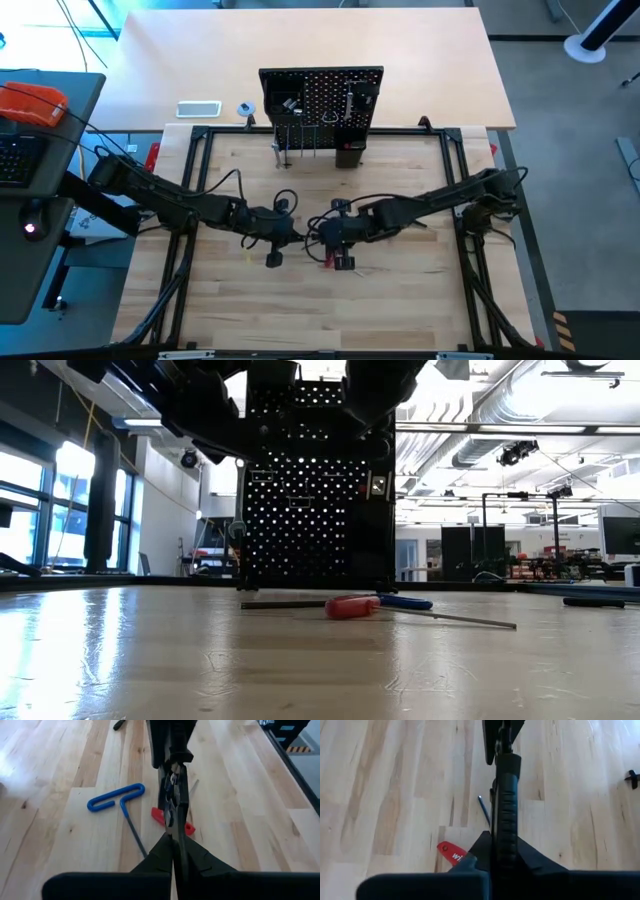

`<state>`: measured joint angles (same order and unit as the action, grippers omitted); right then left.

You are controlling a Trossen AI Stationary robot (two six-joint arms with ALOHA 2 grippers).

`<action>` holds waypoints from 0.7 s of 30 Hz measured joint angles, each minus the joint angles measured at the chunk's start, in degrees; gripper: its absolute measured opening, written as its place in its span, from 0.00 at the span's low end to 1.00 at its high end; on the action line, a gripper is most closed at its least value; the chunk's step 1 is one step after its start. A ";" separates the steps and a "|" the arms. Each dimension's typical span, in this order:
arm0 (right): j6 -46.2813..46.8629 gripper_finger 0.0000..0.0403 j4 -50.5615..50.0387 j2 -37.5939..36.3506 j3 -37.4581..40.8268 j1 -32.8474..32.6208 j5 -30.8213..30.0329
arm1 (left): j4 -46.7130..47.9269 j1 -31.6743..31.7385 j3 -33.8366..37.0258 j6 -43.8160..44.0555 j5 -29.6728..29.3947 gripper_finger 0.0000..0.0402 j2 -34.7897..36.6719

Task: Hang tools onto peg board
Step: Hang the wire stripper on the pegboard

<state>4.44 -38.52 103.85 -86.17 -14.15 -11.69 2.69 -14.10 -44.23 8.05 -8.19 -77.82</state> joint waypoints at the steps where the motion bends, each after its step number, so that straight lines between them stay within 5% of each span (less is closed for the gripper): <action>1: -0.19 0.04 0.04 -0.02 0.00 0.02 0.28 | 0.22 -0.04 0.00 0.03 -0.09 0.00 0.00; 4: -0.30 0.09 0.00 -0.13 0.00 0.32 1.23 | 0.30 -0.05 -0.02 0.22 0.15 0.00 0.00; 13: 0.42 0.50 -1.21 -0.37 0.00 0.41 0.27 | 1.28 -0.05 0.11 0.40 0.77 0.00 0.00; 21: 1.38 0.42 -3.91 -0.37 0.00 0.74 0.95 | 1.19 -0.03 0.11 0.38 0.59 0.00 -0.02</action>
<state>5.82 -42.43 103.48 -86.17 -13.41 -10.74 3.88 -14.13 -44.12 8.43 -7.60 -77.84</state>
